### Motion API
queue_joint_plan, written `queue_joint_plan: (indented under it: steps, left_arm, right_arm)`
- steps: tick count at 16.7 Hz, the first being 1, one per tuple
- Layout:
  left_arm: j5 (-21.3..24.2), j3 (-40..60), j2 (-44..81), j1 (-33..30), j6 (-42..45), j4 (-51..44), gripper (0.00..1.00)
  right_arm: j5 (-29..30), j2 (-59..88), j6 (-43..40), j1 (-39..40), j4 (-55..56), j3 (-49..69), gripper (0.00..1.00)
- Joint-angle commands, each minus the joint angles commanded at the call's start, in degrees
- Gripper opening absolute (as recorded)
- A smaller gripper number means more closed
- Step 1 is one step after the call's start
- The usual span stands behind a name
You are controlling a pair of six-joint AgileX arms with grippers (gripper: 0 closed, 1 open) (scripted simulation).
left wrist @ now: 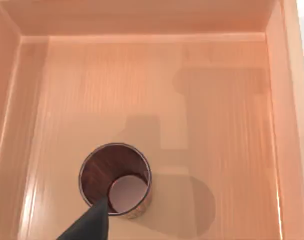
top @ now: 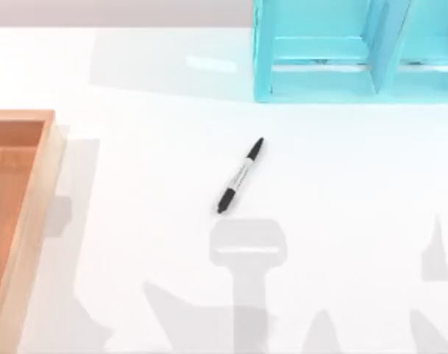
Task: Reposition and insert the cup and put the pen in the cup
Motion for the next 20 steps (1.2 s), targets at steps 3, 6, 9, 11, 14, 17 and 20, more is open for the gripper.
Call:
queue_joint_plan:
  steps: [3,6,9,11,14,17,20]
  left_arm:
    - [0.00,13.20,17.36,1.93,2.09,-12.57,1.00]
    - [-0.04,25.00,31.09,3.63,3.96,-23.27,1.00]
    - [-0.08,34.95,41.96,4.95,5.42,-31.18,1.00]
    - [-0.10,39.47,46.74,5.57,6.08,-34.67,1.00]
    - [-0.11,42.37,49.47,5.96,6.49,-36.90,1.00]
    - [-0.11,42.37,49.47,5.96,6.49,-36.90,1.00]
    - [-0.11,41.32,49.50,5.74,6.38,-35.84,1.00]
  right_arm:
    - [0.00,0.00,0.00,0.00,0.00,0.00,1.00]
    - [0.00,0.00,0.00,0.00,0.00,0.00,1.00]
    - [0.00,0.00,0.00,0.00,0.00,0.00,1.00]
    - [0.00,0.00,0.00,0.00,0.00,0.00,1.00]
    - [0.00,0.00,0.00,0.00,0.00,0.00,1.00]
    - [0.00,0.00,0.00,0.00,0.00,0.00,1.00]
    - [0.00,0.00,0.00,0.00,0.00,0.00,1.00]
